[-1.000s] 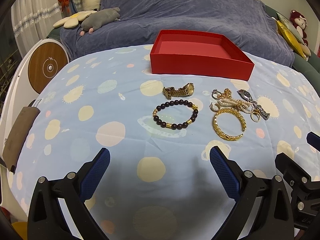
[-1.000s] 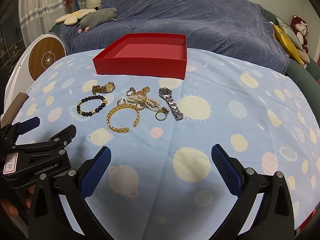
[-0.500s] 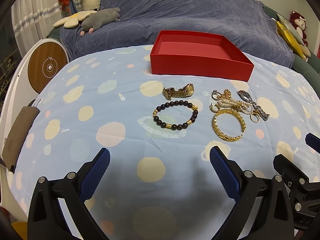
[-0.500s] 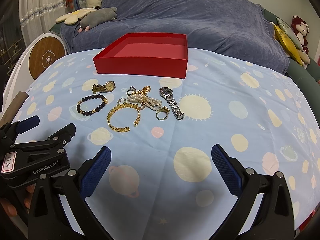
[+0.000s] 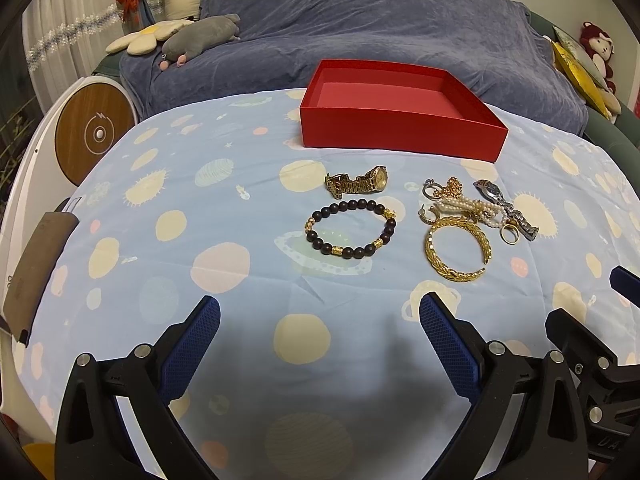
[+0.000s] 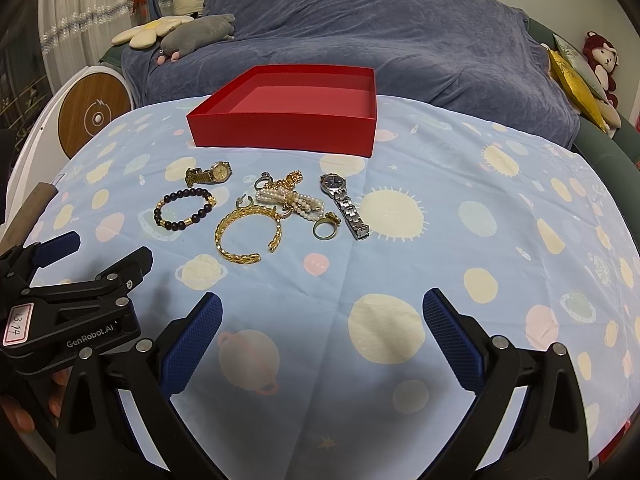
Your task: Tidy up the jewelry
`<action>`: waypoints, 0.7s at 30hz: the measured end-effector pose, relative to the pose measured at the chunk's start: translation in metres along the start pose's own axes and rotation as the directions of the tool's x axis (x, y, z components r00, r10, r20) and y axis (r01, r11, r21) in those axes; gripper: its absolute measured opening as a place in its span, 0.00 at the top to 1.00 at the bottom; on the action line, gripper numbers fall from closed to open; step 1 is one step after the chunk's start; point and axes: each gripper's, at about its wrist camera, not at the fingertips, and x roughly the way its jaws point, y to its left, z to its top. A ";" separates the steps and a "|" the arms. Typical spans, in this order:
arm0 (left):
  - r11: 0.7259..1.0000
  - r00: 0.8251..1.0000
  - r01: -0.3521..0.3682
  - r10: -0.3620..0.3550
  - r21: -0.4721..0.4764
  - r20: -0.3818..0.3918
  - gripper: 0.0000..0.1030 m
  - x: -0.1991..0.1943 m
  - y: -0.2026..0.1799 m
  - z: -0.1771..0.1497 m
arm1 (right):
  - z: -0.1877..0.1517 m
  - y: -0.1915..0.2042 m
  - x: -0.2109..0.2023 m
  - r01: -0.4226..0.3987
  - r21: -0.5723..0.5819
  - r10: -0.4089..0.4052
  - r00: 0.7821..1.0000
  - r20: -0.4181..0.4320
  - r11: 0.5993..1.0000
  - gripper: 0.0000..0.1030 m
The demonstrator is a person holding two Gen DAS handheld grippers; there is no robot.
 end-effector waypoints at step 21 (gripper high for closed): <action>1.000 1.000 0.004 -0.004 -0.008 -0.004 0.05 0.000 -0.001 -0.001 | -0.001 0.001 0.001 -0.001 0.000 0.001 1.000 -0.001 1.000 0.05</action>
